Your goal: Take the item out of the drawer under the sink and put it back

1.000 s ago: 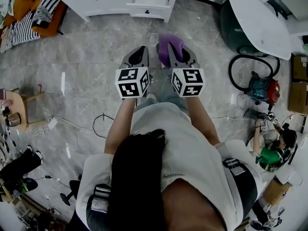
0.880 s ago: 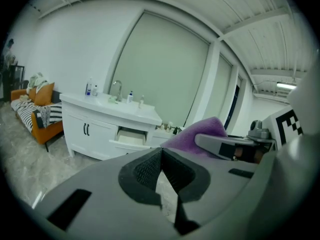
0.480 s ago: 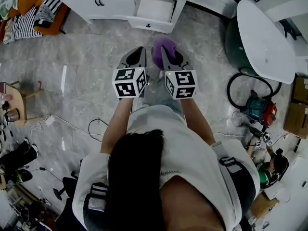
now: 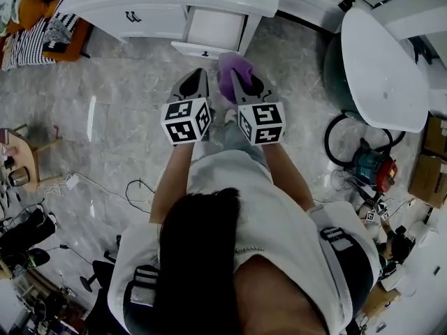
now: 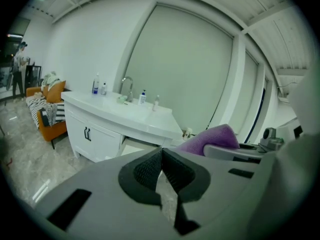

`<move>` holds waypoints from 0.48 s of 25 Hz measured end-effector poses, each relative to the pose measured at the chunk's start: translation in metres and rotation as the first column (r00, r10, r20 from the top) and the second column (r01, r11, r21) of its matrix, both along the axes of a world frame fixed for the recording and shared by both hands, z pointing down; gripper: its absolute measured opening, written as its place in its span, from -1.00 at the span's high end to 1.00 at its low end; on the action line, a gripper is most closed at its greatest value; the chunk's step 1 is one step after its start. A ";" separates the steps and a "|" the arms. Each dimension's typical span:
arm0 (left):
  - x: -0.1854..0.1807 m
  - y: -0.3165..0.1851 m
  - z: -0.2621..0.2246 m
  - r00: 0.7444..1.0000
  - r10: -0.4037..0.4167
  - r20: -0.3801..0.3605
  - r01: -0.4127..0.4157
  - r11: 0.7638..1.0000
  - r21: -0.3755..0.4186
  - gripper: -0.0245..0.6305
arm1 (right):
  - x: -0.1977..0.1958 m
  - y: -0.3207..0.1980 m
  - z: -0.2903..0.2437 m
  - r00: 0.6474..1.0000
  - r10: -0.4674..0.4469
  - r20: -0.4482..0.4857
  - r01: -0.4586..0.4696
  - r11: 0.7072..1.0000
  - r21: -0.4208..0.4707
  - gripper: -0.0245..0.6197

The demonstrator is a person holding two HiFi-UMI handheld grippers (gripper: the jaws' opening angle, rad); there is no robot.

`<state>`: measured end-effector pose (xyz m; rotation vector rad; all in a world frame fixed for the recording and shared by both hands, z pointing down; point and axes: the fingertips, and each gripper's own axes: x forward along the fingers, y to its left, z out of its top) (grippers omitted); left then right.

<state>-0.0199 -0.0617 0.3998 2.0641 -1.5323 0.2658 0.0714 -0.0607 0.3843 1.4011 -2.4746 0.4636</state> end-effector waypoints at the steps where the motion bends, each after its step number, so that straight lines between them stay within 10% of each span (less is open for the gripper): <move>1: 0.003 -0.007 0.000 1.000 -0.001 0.001 0.001 1.000 0.003 0.91 | 0.002 -0.007 0.001 1.000 -0.004 -0.002 0.004 1.000 -0.002 0.74; 12: 0.017 -0.061 0.012 0.998 -0.060 0.012 0.060 0.998 -0.013 0.91 | 0.017 -0.066 0.017 0.998 -0.060 -0.004 0.060 0.998 -0.026 0.74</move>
